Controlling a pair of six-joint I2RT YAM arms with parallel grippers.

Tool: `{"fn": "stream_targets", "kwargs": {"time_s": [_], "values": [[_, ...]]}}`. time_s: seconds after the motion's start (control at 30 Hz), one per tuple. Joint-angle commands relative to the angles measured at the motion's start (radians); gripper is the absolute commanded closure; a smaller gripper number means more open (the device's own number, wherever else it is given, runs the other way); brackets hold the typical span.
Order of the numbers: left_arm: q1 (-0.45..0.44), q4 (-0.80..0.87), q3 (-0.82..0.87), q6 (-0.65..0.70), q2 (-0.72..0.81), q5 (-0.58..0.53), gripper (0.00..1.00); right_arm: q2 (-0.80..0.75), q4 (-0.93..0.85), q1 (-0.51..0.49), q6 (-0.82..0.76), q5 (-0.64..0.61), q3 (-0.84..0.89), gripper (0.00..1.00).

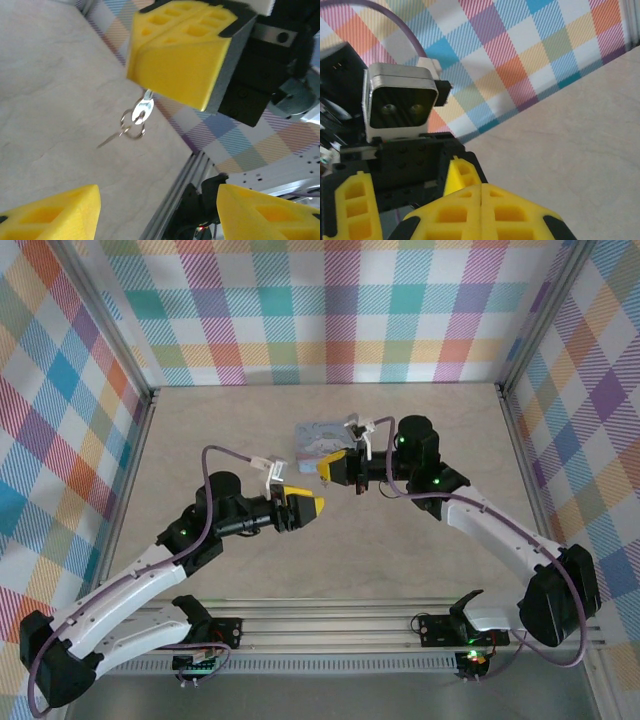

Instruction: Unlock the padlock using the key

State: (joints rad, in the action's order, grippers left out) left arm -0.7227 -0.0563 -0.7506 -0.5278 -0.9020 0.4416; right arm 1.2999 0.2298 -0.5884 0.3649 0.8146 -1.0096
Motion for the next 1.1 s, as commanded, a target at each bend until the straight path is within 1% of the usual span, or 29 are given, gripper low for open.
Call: {"fn": "stream_targets", "kwargs": {"time_s": [0.0, 0.13, 0.23, 0.47, 0.63, 0.9, 0.97, 1.03, 1.07], "values": [[0.023, -0.217, 0.012, -0.096, 0.004, 0.071, 0.4, 0.016, 0.15, 0.004, 0.165, 0.05, 0.003, 1.0], [0.044, -0.311, 0.054, -0.163, 0.003, 0.069, 0.42, 0.007, 0.247, 0.004, 0.256, 0.024, 0.046, 1.0], [0.054, -0.35, 0.078, -0.184, -0.001, 0.073, 0.44, 0.01, 0.257, 0.004, 0.302, 0.013, 0.047, 1.0], [0.079, -0.382, 0.098, -0.204, -0.007, 0.065, 0.53, -0.012, 0.286, 0.002, 0.312, 0.011, 0.079, 1.0], [0.087, -0.456, 0.096, -0.237, -0.052, 0.088, 0.54, -0.013, 0.306, -0.002, 0.334, 0.019, 0.096, 1.0], [0.086, -0.556, 0.093, -0.291, -0.132, 0.101, 0.6, -0.013, 0.308, -0.004, 0.347, 0.011, 0.095, 1.0], [0.086, -0.567, 0.096, -0.294, -0.139, 0.099, 0.63, -0.013, 0.311, -0.004, 0.353, 0.009, 0.097, 1.0], [0.086, -0.571, 0.094, -0.299, -0.147, 0.097, 0.7, -0.011, 0.316, -0.004, 0.361, 0.004, 0.1, 1.0], [0.086, -0.571, 0.094, -0.3, -0.15, 0.097, 0.76, -0.01, 0.316, -0.004, 0.365, 0.001, 0.1, 1.0]]}}
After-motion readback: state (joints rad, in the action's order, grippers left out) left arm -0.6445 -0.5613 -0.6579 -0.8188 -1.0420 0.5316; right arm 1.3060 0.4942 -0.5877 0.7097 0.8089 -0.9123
